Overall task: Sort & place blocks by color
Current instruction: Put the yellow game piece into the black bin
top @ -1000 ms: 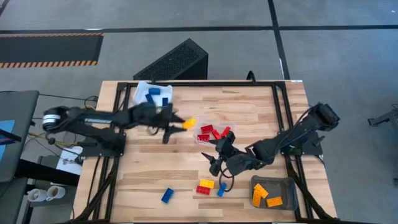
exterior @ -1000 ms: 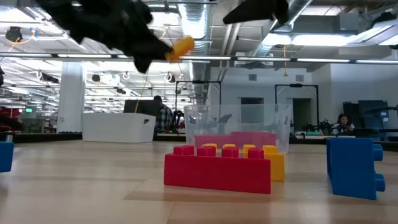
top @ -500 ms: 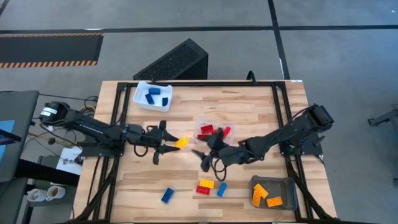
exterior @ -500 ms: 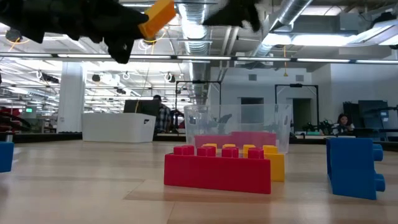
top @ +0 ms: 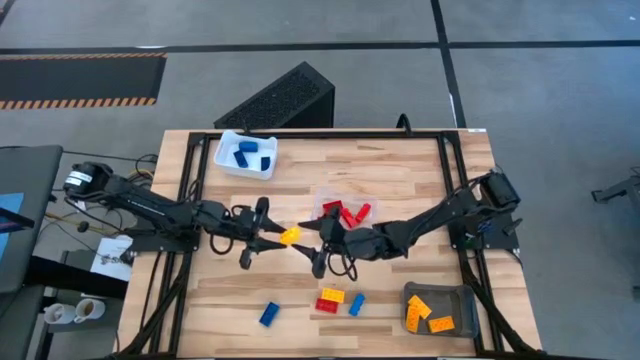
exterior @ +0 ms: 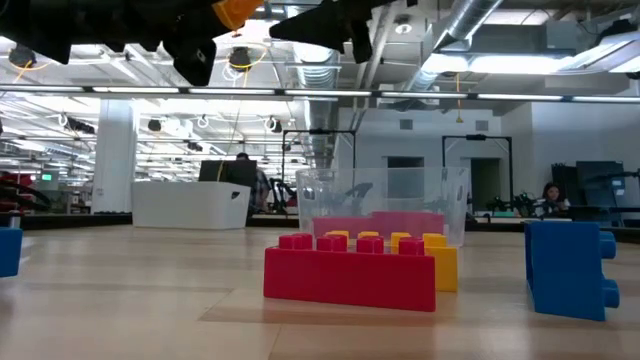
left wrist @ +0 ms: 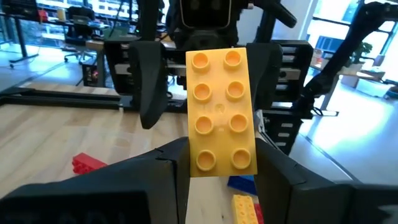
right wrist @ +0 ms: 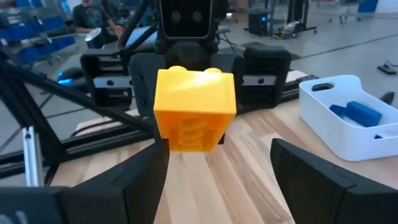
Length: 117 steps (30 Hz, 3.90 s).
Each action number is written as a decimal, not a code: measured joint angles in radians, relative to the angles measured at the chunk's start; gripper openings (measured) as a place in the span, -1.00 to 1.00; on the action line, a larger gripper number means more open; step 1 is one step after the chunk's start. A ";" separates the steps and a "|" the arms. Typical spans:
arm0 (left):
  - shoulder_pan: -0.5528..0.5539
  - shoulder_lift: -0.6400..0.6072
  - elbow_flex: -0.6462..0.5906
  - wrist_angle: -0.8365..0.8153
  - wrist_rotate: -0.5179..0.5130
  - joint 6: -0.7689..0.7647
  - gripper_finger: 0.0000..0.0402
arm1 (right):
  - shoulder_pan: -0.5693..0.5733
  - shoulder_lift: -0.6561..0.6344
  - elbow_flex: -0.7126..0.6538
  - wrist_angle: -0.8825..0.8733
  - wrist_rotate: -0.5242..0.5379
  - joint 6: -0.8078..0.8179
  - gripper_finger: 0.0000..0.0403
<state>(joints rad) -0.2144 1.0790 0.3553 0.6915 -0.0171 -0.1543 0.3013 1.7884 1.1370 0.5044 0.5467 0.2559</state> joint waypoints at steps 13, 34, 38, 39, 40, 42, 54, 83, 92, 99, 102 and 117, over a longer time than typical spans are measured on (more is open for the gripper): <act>0.001 0.006 -0.001 -0.047 0.001 0.004 -0.50 | -0.007 0.000 0.002 0.090 -0.100 -0.029 0.50; 0.001 0.003 -0.001 -0.052 -0.027 0.011 -0.50 | -0.018 -0.001 0.001 0.061 -0.155 0.017 0.50; 0.001 0.003 -0.001 -0.051 -0.025 0.011 -0.50 | -0.018 -0.001 0.001 0.069 -0.154 0.017 0.47; 0.001 0.003 -0.001 -0.050 -0.025 0.011 -0.50 | -0.018 -0.001 0.001 0.072 -0.154 0.017 0.44; 0.001 0.003 -0.001 -0.050 -0.025 0.011 -0.50 | -0.021 -0.001 0.001 0.073 -0.154 0.018 0.41; 0.001 0.003 -0.001 -0.050 -0.025 0.011 -0.50 | -0.025 -0.001 0.001 0.072 -0.153 0.031 0.35; -0.009 0.002 0.000 -0.052 -0.020 -0.010 -0.50 | -0.033 -0.001 0.000 0.046 -0.152 0.018 -0.17; -0.010 0.002 0.000 -0.054 -0.041 -0.072 0.37 | 0.140 -0.303 0.000 -0.566 -0.156 0.104 -0.37; -0.009 0.002 0.000 -0.055 -0.055 -0.071 0.36 | 0.313 -0.429 0.001 -0.981 -0.198 0.577 -0.37; -0.008 0.002 0.000 -0.050 -0.103 -0.051 0.36 | 0.446 -0.433 0.001 -1.133 -0.314 0.962 -0.37; -0.009 0.002 0.000 -0.041 -0.101 -0.070 0.36 | 0.495 -0.404 0.000 -1.220 -0.376 1.111 -0.37; -0.009 0.002 0.001 -0.052 -0.100 -0.099 0.36 | 0.534 -0.246 0.001 -1.449 -0.659 1.377 0.00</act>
<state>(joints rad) -0.2230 1.0809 0.3561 0.6400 -0.1170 -0.2537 0.8350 1.5426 1.1378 -0.9445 -0.1120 1.6333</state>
